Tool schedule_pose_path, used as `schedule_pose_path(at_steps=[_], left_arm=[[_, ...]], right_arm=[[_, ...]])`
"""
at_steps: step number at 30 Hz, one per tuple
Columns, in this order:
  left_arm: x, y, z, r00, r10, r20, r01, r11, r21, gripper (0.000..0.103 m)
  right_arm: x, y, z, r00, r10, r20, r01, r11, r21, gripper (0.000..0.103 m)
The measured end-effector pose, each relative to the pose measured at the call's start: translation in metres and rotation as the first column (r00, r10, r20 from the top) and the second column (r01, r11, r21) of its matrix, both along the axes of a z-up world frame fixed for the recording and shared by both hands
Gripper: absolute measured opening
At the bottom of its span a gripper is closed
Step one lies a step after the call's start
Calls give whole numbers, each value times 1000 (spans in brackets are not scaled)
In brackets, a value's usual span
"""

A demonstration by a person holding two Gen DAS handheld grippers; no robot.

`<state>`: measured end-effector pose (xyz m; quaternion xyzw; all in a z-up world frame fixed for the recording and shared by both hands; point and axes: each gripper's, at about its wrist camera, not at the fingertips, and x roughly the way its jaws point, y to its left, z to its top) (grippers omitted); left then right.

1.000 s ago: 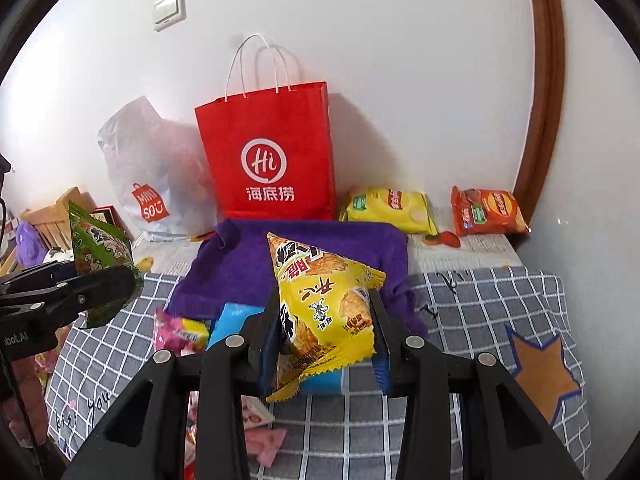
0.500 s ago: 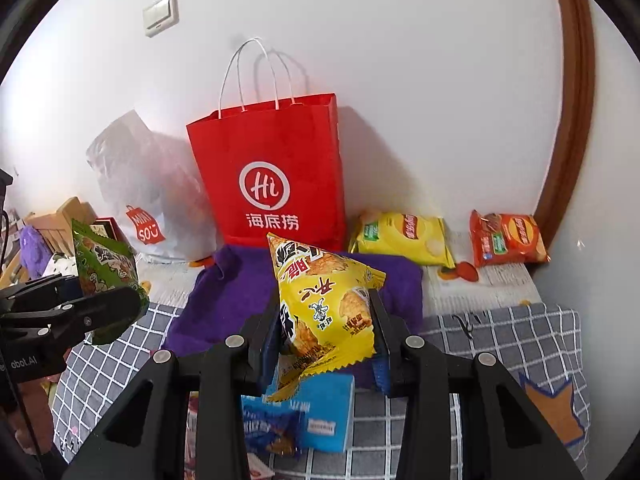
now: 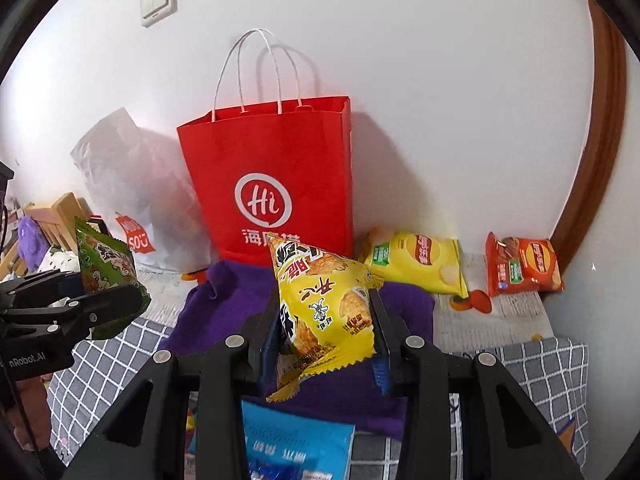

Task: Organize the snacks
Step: 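Carry both triangular snacks up onto the purple towel with both tools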

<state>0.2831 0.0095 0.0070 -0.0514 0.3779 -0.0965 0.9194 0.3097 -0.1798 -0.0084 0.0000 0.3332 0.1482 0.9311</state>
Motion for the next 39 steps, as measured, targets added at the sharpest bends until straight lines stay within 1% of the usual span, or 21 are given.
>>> schedule_pose_path(at_steps=[5, 7, 11, 15, 18, 19, 22, 23, 24, 27, 30, 33, 35, 39], left_arm=[[24, -1, -8, 1000, 5, -16, -5, 1000, 14, 50], [31, -2, -11, 1000, 6, -19, -5, 1000, 29, 50], [45, 1, -17, 1000, 11, -21, -10, 999, 38, 50], [64, 5, -35, 999, 18, -43, -17, 999, 30, 50], [75, 7, -50, 997, 17, -71, -16, 1000, 20, 50], [80, 8, -57, 996, 17, -82, -16, 1000, 18, 50], [87, 11, -73, 994, 21, -109, -21, 1000, 1, 50], [91, 12, -81, 991, 25, -130, -25, 1000, -1, 50], [94, 12, -87, 988, 22, -152, -21, 1000, 9, 50], [100, 17, -100, 983, 32, -182, -29, 999, 16, 50], [106, 23, -111, 976, 44, -212, -45, 999, 4, 50], [110, 22, -123, 969, 50, -243, -46, 999, 22, 50], [112, 20, -128, 965, 45, -258, -41, 999, 21, 50], [115, 17, -136, 961, 43, -274, -36, 999, 31, 50]], right_arm=[[26, 3, -5, 1000, -10, -4, 10, 1000, 0, 38], [34, 4, -8, 1000, 2, -3, -2, 1000, 6, 38], [49, 6, -14, 1000, 15, 4, -15, 1000, -22, 38], [65, 3, -25, 1000, 5, -7, -5, 1000, -21, 38], [78, 2, -45, 998, 18, -56, -19, 1000, -6, 38], [82, 3, -51, 997, 24, -77, -25, 1000, -13, 38], [91, 2, -64, 995, 22, -102, -25, 999, -31, 38], [94, 3, -69, 992, 33, -120, -37, 999, -32, 38], [96, 4, -72, 990, 45, -135, -50, 998, -34, 38], [104, 5, -89, 982, 57, -182, -67, 997, -46, 38], [109, 8, -103, 973, 67, -219, -81, 995, -52, 38], [114, 16, -117, 962, 83, -260, -102, 993, -59, 38], [116, 21, -127, 954, 90, -287, -116, 990, -76, 38], [118, 24, -138, 945, 92, -313, -124, 989, -85, 39]])
